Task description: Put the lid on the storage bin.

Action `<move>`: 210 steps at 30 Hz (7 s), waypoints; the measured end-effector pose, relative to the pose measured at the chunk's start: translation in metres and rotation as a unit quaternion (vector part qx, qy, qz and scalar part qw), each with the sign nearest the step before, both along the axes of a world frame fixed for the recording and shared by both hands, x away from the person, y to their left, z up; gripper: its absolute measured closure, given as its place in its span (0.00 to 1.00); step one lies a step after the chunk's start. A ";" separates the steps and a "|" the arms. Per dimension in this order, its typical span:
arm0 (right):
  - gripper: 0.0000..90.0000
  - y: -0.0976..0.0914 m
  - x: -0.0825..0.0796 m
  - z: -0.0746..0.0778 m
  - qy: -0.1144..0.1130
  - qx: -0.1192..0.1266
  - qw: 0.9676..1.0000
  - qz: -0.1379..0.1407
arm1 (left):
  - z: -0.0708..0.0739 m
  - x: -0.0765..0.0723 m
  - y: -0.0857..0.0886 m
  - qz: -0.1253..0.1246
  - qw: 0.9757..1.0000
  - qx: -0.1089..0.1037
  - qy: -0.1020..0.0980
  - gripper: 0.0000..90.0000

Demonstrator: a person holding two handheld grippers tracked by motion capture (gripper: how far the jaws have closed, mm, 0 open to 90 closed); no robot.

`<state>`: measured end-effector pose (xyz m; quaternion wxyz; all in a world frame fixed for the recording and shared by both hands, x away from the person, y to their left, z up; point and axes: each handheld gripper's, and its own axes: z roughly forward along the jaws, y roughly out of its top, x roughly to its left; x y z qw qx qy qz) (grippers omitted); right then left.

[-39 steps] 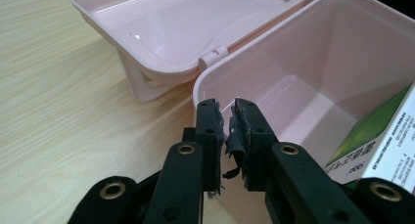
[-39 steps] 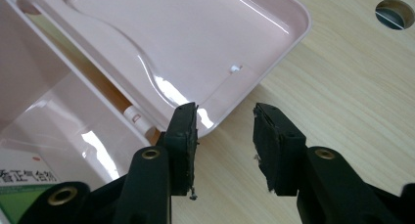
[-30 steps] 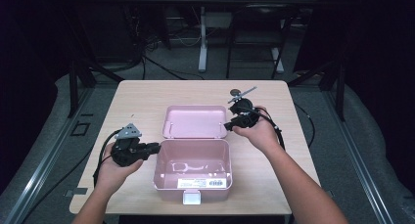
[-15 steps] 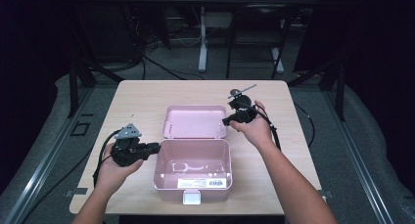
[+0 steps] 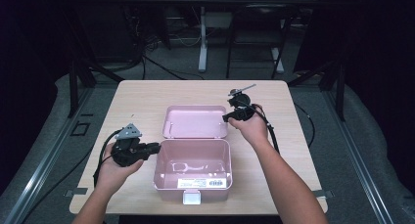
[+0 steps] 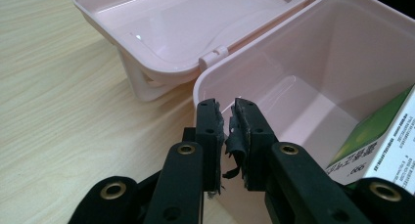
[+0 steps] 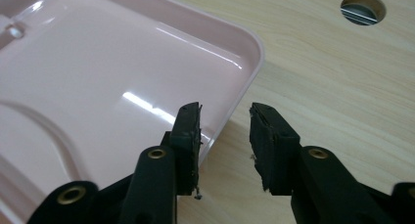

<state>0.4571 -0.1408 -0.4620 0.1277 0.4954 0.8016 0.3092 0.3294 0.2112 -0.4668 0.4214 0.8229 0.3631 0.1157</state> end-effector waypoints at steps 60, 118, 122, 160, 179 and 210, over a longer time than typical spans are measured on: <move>0.89 0.021 0.022 -0.015 0.010 0.016 0.993 -0.116 | 0.000 0.000 0.000 0.001 1.000 0.000 0.000 0.90; 0.94 0.017 -0.013 0.044 -0.071 0.021 0.992 -0.099 | 0.001 -0.001 -0.001 0.005 1.000 0.004 0.002 0.90; 0.94 0.017 -0.018 0.048 -0.079 0.023 0.991 -0.101 | 0.001 -0.001 -0.001 0.005 1.000 0.005 0.002 0.90; 0.96 0.008 -0.074 0.072 -0.169 0.041 0.983 -0.056 | 0.000 -0.001 -0.002 0.009 1.000 0.003 0.000 0.90; 0.96 0.004 -0.099 0.069 -0.209 0.056 0.975 -0.050 | 0.000 -0.001 -0.003 0.013 1.000 0.003 0.003 0.91; 0.97 0.000 -0.121 0.065 -0.237 0.082 0.967 -0.043 | 0.000 -0.003 -0.002 0.022 1.000 -0.004 0.005 0.90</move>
